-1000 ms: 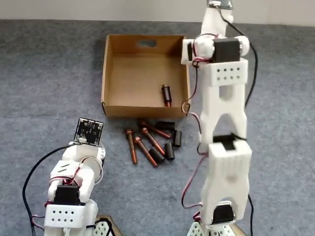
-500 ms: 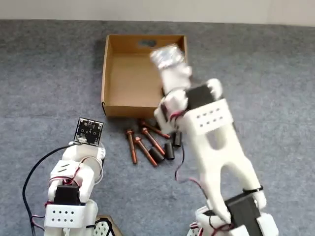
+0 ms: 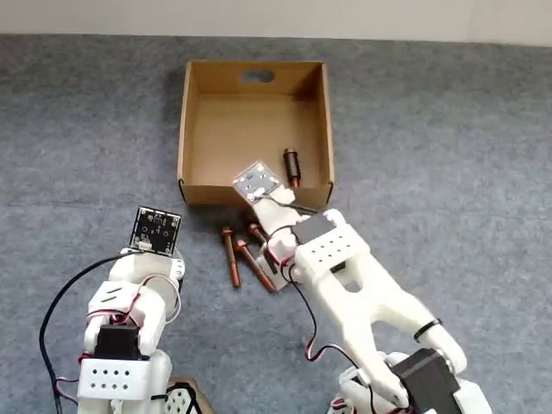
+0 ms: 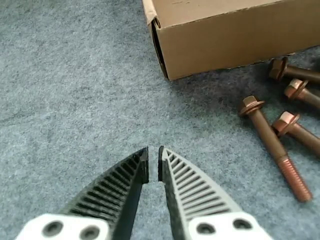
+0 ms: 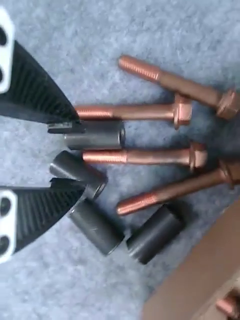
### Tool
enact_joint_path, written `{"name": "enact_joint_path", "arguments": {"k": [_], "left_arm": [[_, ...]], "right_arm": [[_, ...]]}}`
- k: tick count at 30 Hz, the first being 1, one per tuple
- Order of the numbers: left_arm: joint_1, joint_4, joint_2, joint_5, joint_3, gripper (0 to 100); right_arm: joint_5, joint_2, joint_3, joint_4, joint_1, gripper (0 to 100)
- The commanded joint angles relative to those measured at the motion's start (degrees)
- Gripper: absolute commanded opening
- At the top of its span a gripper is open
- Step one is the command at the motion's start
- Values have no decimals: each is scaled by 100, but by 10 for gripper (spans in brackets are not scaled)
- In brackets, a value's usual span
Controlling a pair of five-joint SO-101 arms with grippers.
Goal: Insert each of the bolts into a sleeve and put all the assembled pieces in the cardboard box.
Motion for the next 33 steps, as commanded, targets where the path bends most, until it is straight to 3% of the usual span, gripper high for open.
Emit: {"name": "enact_joint_path", "arguments": {"k": [1,13,17,22,33], "left_arm": [[-57,-97,-40,-44,-22,59],[-57,-97,-40,-44,-22,59],[-57,-97,-40,-44,-22,59],[-57,-97,-40,-44,-22,59],[-57,-97,-40,-44,-22,59]], "right_arm": [[141,-207,22,-295,-48,142],[123,971,-40,-708,-277,142],[123,971,-40,-716,-295,125],[105,971,4,-708,-268,2],[97,-198,-277,303,-259,6]]}}
